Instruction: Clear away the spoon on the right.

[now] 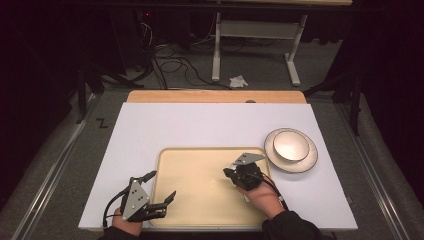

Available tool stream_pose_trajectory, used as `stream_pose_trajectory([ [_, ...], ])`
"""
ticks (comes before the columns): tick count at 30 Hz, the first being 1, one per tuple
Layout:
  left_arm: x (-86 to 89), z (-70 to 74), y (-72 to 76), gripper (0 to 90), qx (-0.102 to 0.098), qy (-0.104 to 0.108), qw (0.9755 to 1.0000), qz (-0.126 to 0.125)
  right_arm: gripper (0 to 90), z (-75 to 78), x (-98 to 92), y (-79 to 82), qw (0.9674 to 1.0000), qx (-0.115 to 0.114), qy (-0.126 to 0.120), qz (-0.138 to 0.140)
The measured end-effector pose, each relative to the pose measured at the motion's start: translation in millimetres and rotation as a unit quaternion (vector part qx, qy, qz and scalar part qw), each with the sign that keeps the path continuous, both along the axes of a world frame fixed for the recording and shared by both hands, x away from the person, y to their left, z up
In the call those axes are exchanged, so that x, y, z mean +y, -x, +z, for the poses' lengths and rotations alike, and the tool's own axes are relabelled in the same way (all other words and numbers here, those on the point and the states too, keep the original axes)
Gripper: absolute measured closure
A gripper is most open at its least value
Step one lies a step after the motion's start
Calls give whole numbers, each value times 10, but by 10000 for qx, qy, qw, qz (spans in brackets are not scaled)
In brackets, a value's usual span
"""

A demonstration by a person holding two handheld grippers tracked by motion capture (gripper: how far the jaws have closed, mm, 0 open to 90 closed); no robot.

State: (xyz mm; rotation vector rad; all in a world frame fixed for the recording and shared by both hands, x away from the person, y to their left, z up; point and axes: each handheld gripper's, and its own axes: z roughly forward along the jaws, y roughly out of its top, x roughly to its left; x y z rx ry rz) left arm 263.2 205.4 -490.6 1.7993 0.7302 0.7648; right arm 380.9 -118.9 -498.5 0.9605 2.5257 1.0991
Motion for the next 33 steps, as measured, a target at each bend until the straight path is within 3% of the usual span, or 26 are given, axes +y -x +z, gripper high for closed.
stream_pose_trajectory([
  [7,-14,2,4,158,-5,-21,10000,-33,900,-28,-65,-51,9996,71,182,-204],
  [15,-15,0,2,158,1,-29,10000,-30,900,-34,-189,-107,9990,96,133,-425],
  [20,-15,0,2,158,0,-27,10000,-30,900,-34,-218,-108,9991,80,88,-416],
  [26,-15,-1,1,158,-3,-39,10000,-32,900,30,-277,-70,9991,-39,-115,-416],
  [29,-12,-1,1,158,6,-30,10000,-31,884,96,-357,-8,9985,-164,-370,-371],
  [33,-15,-6,-4,158,30,-22,10000,-31,706,204,-536,123,9958,-390,-795,-239],
])
